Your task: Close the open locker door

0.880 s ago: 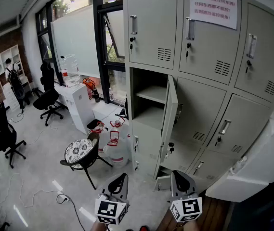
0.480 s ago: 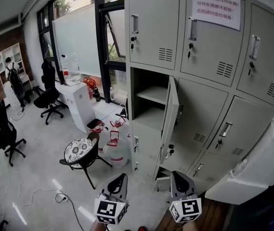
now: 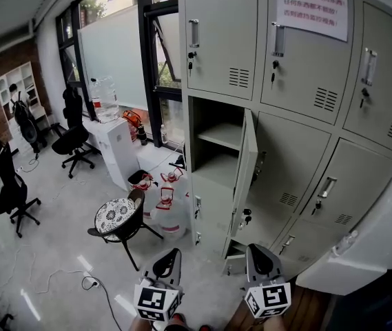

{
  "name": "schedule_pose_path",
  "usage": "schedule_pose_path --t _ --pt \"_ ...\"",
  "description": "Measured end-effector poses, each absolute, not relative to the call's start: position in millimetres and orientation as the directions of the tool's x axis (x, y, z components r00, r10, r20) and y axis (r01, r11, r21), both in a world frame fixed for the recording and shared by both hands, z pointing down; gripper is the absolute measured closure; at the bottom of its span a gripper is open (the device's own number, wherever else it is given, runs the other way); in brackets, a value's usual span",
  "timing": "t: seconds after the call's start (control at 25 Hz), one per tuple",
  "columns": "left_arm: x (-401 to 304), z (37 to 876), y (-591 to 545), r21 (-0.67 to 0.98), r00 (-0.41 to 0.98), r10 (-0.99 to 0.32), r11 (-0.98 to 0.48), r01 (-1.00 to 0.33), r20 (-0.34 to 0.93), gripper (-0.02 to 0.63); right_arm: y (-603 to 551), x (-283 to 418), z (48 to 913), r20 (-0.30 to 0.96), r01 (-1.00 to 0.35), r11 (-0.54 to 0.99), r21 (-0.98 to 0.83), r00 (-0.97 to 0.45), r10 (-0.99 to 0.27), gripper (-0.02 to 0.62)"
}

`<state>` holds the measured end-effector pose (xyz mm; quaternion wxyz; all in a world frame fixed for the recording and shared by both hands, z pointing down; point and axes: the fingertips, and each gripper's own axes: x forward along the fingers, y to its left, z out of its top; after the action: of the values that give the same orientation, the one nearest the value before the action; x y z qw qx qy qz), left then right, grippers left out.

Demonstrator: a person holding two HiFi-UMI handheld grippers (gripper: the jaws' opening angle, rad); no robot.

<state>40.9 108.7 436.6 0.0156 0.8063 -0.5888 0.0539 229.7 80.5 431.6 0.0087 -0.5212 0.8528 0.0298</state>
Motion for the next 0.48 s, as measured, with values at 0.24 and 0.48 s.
schedule_pose_path --t 0.24,0.48 --pt "36 439 91 -0.036 0.297 -0.950 -0.301 -0.953 0.100 0.584 63 230 432 -0.040 -0.894 0.446 0.049 -0.448 -0.893 0.574" --pt "35 440 60 -0.039 0.322 -0.941 -0.327 -0.944 0.109 0.584 36 223 430 -0.046 -0.896 0.440 0.054 -0.442 -0.896 0.574"
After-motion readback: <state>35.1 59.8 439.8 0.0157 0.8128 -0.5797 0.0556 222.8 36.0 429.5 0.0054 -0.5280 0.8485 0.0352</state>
